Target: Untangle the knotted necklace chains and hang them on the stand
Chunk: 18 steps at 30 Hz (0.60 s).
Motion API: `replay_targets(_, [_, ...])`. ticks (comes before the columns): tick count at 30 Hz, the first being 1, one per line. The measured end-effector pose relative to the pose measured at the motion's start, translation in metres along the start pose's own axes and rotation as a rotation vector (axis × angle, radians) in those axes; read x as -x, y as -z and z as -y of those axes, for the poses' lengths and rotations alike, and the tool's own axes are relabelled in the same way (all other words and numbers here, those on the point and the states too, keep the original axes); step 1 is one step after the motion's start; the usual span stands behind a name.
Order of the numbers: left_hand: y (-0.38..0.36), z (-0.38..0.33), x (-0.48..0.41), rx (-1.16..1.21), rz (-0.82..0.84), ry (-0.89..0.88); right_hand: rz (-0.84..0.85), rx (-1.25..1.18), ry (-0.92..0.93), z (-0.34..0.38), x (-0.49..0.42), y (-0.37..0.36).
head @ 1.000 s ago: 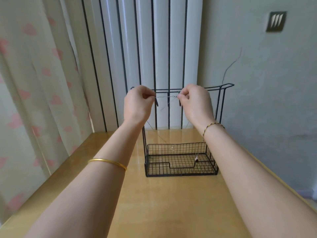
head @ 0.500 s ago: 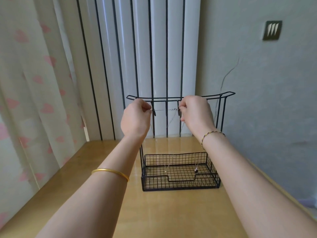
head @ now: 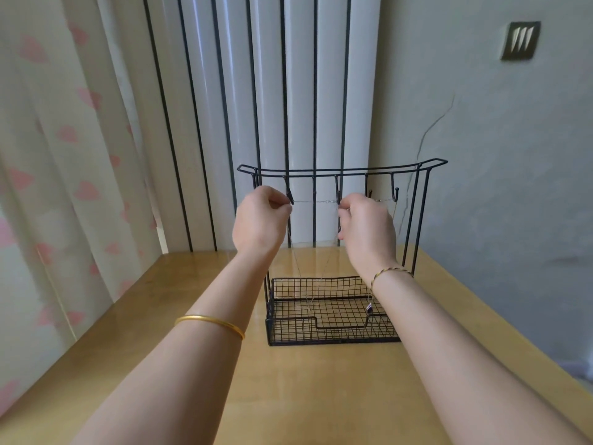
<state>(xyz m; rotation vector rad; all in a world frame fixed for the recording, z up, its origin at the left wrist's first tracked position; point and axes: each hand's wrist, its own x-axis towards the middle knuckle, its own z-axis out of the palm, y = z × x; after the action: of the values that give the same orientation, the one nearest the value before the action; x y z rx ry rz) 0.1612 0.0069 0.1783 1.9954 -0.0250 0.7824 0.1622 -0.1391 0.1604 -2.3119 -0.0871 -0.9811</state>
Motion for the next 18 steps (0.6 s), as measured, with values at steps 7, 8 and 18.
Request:
replay_targets(7, [-0.0031,0.0011,0.0023,0.026,0.048,0.016,0.032,-0.2,-0.103,-0.0004,0.0004,-0.0051])
replay_targets(8, [-0.0036,0.0014,0.0025,0.036,0.052,0.02,0.04,-0.216,-0.118,-0.0005,0.0,-0.0052])
replay_targets(18, [-0.0068,0.0032,0.0008,0.066,0.076,0.064,0.072,-0.182,-0.146,0.0019,-0.0005,-0.0019])
